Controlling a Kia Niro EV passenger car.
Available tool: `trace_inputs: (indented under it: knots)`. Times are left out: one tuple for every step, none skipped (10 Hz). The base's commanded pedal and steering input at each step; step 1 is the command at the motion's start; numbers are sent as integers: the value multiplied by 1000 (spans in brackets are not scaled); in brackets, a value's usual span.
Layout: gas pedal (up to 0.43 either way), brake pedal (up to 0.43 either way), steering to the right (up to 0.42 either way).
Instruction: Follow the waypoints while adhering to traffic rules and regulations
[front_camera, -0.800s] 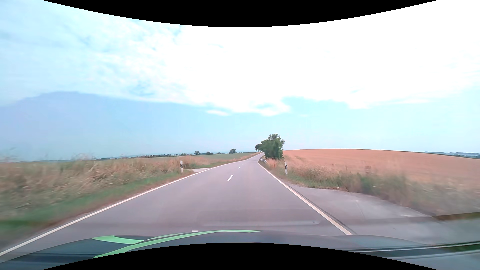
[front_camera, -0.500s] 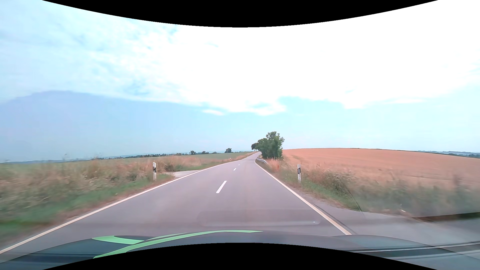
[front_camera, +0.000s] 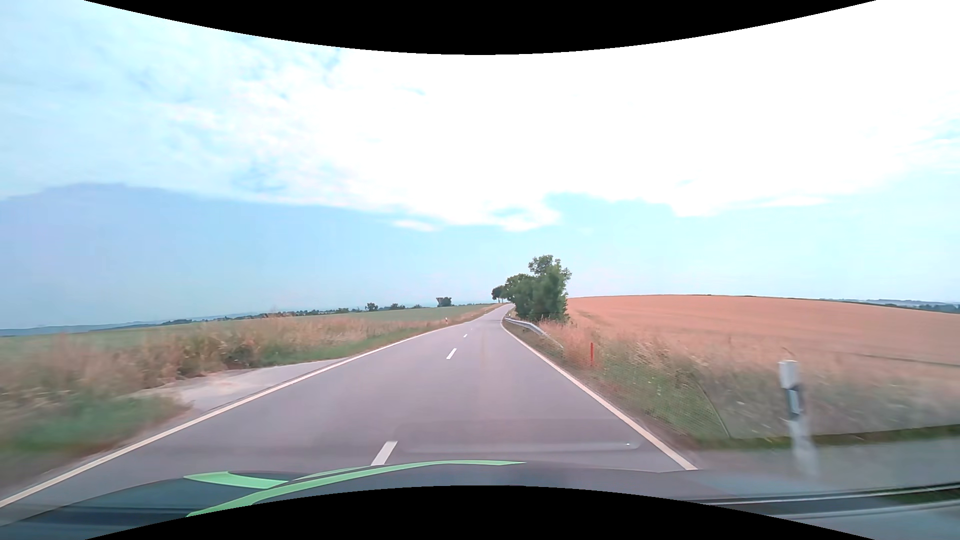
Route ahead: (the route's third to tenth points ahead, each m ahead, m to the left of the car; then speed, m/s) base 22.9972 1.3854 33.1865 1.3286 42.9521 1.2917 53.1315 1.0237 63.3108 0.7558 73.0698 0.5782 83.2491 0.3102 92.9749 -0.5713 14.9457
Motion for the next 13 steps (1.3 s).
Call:
trace_inputs:
  knots:
    - [189, 0, 4]
    - [189, 0, 3]
    - [189, 0, 3]
    - [189, 0, 3]
    - [189, 0, 3]
    - [189, 0, 3]
    - [189, 0, 3]
    - [189, 0, 3]
    - [189, 0, 3]
    - [189, 0, 3]
    - [189, 0, 3]
    - [177, 0, 3]
    - [177, 0, 3]
